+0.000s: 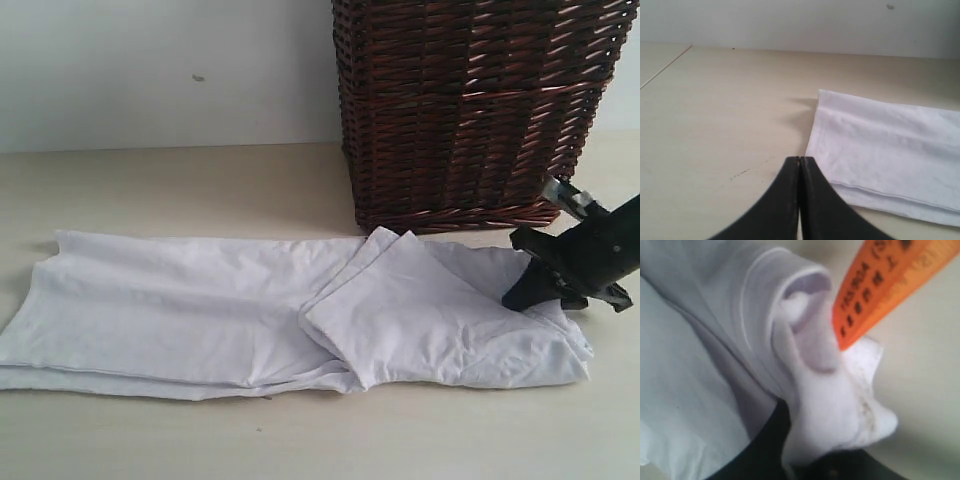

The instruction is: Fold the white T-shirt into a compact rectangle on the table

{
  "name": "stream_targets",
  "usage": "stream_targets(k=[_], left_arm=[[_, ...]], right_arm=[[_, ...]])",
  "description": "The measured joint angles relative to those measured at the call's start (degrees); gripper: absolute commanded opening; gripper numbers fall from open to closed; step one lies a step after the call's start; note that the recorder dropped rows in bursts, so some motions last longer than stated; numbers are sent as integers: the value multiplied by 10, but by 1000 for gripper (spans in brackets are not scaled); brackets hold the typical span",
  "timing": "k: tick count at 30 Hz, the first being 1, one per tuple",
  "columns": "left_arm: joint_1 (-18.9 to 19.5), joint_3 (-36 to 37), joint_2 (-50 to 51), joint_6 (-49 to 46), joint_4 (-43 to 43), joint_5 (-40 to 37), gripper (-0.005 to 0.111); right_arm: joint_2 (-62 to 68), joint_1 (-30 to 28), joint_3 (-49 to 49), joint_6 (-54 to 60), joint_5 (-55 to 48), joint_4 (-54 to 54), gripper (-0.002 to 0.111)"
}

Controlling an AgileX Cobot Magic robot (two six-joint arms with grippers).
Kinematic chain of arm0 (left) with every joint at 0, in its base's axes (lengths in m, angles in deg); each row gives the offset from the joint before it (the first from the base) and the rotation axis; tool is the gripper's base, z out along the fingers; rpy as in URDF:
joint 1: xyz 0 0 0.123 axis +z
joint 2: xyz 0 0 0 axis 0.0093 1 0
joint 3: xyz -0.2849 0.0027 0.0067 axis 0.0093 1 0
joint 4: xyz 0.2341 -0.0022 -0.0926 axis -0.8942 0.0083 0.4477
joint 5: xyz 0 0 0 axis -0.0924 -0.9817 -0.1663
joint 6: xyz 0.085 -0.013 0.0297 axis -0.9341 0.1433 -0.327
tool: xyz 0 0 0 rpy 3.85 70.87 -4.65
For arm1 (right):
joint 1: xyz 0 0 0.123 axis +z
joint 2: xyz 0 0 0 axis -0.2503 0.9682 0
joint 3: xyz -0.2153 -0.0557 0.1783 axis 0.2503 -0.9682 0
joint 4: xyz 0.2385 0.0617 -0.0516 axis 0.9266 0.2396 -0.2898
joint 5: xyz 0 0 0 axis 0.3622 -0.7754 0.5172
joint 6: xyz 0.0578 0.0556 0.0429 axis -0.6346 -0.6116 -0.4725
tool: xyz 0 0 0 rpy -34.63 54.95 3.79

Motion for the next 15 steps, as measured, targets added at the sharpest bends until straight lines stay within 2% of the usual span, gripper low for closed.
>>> stream_targets(k=[5, 9, 15], left_arm=[[0, 0, 0, 0, 0, 0, 0], [0, 0, 0, 0, 0, 0, 0], [0, 0, 0, 0, 0, 0, 0]], right_arm=[[-53, 2, -3, -184, -8, -232, 0], [-104, -22, -12, -290, -26, -403, 0], [-202, -56, -3, -364, -66, -531, 0]])
